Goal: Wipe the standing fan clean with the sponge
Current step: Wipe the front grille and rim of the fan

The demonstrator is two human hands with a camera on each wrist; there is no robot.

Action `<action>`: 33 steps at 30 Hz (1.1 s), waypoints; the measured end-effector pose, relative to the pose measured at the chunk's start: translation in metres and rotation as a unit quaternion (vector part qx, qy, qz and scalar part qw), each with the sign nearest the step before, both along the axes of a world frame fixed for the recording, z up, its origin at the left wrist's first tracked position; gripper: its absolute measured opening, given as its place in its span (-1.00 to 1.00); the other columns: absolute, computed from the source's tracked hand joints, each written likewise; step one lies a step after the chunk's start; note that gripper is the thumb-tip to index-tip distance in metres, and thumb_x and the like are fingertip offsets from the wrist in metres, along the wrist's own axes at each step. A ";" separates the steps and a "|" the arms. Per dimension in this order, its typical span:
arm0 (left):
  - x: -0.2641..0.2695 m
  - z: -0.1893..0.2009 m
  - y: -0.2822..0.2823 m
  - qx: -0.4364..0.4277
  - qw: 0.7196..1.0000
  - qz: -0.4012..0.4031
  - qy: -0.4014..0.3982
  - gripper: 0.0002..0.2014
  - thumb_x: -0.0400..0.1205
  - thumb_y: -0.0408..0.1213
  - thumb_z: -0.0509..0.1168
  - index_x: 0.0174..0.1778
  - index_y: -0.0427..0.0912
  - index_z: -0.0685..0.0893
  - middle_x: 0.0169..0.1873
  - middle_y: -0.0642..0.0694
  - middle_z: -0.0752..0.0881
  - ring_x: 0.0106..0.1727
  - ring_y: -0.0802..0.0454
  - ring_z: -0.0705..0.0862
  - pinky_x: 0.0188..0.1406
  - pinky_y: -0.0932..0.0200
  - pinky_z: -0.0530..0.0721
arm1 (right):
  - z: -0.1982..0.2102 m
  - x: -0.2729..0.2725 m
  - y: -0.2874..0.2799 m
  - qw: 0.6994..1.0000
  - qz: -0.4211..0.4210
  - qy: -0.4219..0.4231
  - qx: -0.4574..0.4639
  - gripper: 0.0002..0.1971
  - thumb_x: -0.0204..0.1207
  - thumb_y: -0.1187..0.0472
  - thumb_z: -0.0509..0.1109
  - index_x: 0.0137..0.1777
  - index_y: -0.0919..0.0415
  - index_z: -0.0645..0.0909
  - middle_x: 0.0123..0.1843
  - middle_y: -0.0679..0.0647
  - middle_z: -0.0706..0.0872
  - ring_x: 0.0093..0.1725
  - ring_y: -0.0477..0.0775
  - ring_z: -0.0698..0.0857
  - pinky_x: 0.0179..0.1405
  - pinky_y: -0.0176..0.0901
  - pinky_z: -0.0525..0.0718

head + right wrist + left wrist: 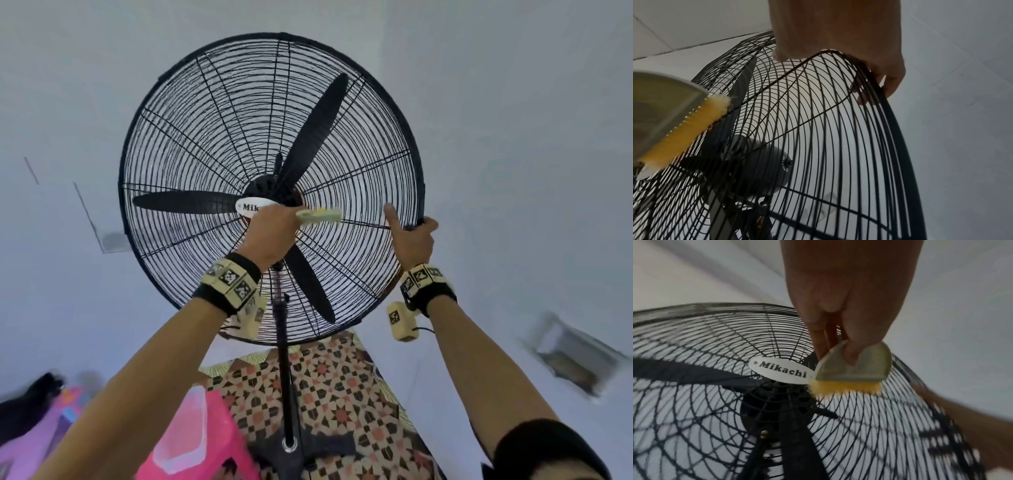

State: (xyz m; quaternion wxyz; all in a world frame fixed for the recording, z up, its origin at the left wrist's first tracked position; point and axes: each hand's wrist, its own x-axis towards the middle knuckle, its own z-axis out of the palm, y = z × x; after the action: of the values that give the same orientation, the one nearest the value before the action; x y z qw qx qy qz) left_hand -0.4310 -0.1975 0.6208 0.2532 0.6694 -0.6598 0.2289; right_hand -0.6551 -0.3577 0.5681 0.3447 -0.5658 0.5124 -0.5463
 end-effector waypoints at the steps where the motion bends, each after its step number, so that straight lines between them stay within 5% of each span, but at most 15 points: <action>1: 0.000 0.006 0.001 -0.024 1.000 -0.003 0.018 -0.61 0.84 -0.37 0.22 0.58 -0.05 0.64 -0.13 -0.22 0.71 -0.16 -0.14 0.69 -0.06 0.05 0.67 | -0.001 0.000 0.002 1.000 0.003 -0.005 0.003 0.07 0.40 -0.52 0.42 0.63 0.25 0.17 0.37 0.18 0.61 0.33 0.23 0.65 0.21 -0.16 0.48; 4: 0.000 0.010 -0.003 -0.110 0.991 -0.031 0.065 -0.57 0.73 -0.56 0.30 0.46 -0.09 0.74 0.17 -0.26 0.81 0.02 -0.18 0.75 0.10 0.09 0.67 | -0.005 0.001 0.008 1.000 0.003 -0.029 0.004 0.09 0.42 -0.50 0.44 0.67 0.25 0.13 0.50 0.20 0.57 0.42 0.23 0.60 0.35 -0.11 0.47; 7: 0.002 -0.008 -0.005 -0.076 0.995 -0.071 -0.001 -0.51 0.61 -0.71 0.30 0.37 -0.18 0.78 0.36 -0.23 0.73 0.19 -0.20 0.75 0.21 -0.16 0.80 | -0.008 -0.002 0.008 1.000 0.007 -0.025 0.002 0.06 0.44 -0.48 0.43 0.66 0.26 0.14 0.33 0.08 0.54 0.29 0.14 0.59 0.32 -0.11 0.47; 10: 0.005 -0.016 -0.003 -0.050 0.995 -0.081 -0.031 -0.58 0.60 -0.69 0.35 0.29 -0.21 0.80 0.35 -0.21 0.63 0.11 -0.18 0.73 0.05 -0.09 0.84 | -0.005 -0.002 0.009 1.000 0.013 -0.022 0.003 0.05 0.44 -0.48 0.43 0.65 0.26 0.15 0.28 0.04 0.52 0.19 0.07 0.55 0.25 -0.15 0.46; 16: 0.000 0.007 -0.010 -0.133 0.989 -0.061 0.013 -0.63 0.64 -0.67 0.37 0.34 -0.32 0.76 0.22 -0.24 0.79 0.11 -0.20 0.72 0.23 -0.17 0.76 | -0.006 0.002 0.009 1.000 0.008 -0.026 -0.011 0.04 0.38 -0.53 0.45 0.58 0.20 0.19 0.27 0.04 0.62 0.18 0.13 0.65 0.22 -0.10 0.56; 21: -0.001 -0.003 -0.013 0.011 0.996 -0.042 -0.075 -0.67 0.73 -0.48 0.32 0.43 -0.24 0.70 0.29 -0.13 0.70 0.20 -0.07 0.64 0.26 0.04 0.71 | -0.003 -0.003 0.008 0.999 0.024 -0.021 -0.006 0.06 0.40 -0.51 0.44 0.62 0.23 0.16 0.40 0.13 0.57 0.24 0.13 0.60 0.29 -0.11 0.51; 25: -0.006 0.015 -0.018 -0.080 0.995 -0.055 -0.031 -0.68 0.70 -0.57 0.34 0.37 -0.33 0.72 0.25 -0.17 0.70 0.18 -0.11 0.64 0.30 -0.02 0.71 | -0.006 -0.001 0.009 1.000 0.014 -0.021 0.000 0.14 0.34 -0.59 0.42 0.67 0.19 0.13 0.56 0.20 0.52 0.44 0.23 0.58 0.53 0.06 0.50; 28: -0.009 0.011 -0.026 -0.122 0.991 -0.053 -0.018 -0.60 0.64 -0.64 0.35 0.39 -0.30 0.71 0.24 -0.21 0.73 0.16 -0.18 0.65 0.31 -0.08 0.71 | -0.008 -0.001 0.009 1.000 0.017 -0.023 0.001 0.12 0.36 -0.56 0.44 0.66 0.20 0.13 0.53 0.19 0.54 0.44 0.25 0.59 0.50 0.05 0.52; 31: -0.013 -0.006 -0.025 -0.033 0.995 -0.065 -0.068 -0.57 0.67 -0.58 0.30 0.46 -0.27 0.68 0.32 -0.18 0.71 0.24 -0.14 0.62 0.34 -0.01 0.65 | -0.005 -0.003 0.007 1.000 0.021 -0.018 -0.004 0.08 0.40 -0.51 0.45 0.63 0.25 0.15 0.43 0.16 0.56 0.41 0.24 0.61 0.41 -0.03 0.54; 33: -0.012 -0.003 -0.024 0.005 0.995 -0.057 -0.080 -0.62 0.71 -0.52 0.29 0.46 -0.29 0.68 0.38 -0.18 0.69 0.31 -0.14 0.61 0.36 0.01 0.63 | -0.005 -0.002 0.006 1.000 0.021 -0.016 -0.002 0.14 0.37 -0.56 0.43 0.67 0.23 0.11 0.54 0.21 0.52 0.48 0.26 0.57 0.52 0.05 0.51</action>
State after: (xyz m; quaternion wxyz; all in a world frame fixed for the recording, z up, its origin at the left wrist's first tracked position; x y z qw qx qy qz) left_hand -0.4434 -0.2220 0.6181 0.2092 0.6112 -0.7162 0.2639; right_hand -0.6575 -0.3513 0.5629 0.3632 -0.5681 0.4936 -0.5492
